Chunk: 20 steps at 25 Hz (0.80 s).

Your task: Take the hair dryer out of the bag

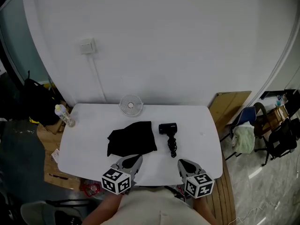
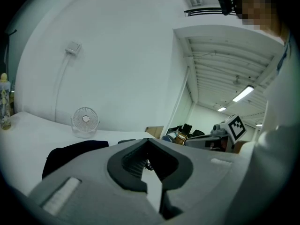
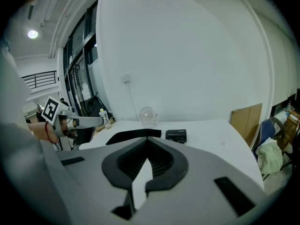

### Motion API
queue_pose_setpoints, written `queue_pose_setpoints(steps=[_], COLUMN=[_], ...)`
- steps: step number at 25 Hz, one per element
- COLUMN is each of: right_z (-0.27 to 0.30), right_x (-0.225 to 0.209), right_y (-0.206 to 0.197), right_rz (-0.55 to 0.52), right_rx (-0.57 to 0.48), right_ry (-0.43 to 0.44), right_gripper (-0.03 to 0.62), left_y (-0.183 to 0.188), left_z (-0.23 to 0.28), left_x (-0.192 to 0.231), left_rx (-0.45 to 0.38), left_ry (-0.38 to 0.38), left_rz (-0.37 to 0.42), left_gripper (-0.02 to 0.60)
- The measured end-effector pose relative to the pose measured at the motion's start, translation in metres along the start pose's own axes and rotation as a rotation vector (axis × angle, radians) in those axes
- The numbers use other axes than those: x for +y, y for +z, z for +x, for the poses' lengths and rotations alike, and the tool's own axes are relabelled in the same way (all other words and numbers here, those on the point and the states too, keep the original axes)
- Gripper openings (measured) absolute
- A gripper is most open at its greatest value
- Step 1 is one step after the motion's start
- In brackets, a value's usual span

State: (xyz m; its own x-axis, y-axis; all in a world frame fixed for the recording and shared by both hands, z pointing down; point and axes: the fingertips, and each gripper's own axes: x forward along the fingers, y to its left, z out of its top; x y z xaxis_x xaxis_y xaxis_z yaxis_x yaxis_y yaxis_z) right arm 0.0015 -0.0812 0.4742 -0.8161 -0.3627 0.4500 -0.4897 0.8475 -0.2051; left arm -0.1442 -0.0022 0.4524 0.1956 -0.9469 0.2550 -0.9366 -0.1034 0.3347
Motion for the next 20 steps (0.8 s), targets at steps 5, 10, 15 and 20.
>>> queue_pose_setpoints(steps=[5, 10, 15, 20], right_z=[-0.007, -0.021, -0.030, -0.032], right_x=[-0.004, -0.014, -0.024, -0.031], right_y=[-0.001, 0.000, 0.001, 0.002], right_rz=[0.011, 0.047, 0.061, 0.055], right_rx=[0.003, -0.008, -0.020, -0.014], right_ry=[0.002, -0.019, -0.031, -0.031], right_gripper=[0.015, 0.015, 0.015, 0.015], left_y=[-0.003, -0.003, -0.007, 0.000], left_z=[-0.004, -0.016, -0.018, -0.006], left_x=[-0.003, -0.007, -0.007, -0.014], left_rx=[0.001, -0.010, -0.005, -0.002], left_ry=[0.012, 0.036, 0.050, 0.038], left_rz=[-0.008, -0.025, -0.035, -0.025], left_gripper=[0.011, 0.011, 0.011, 0.011])
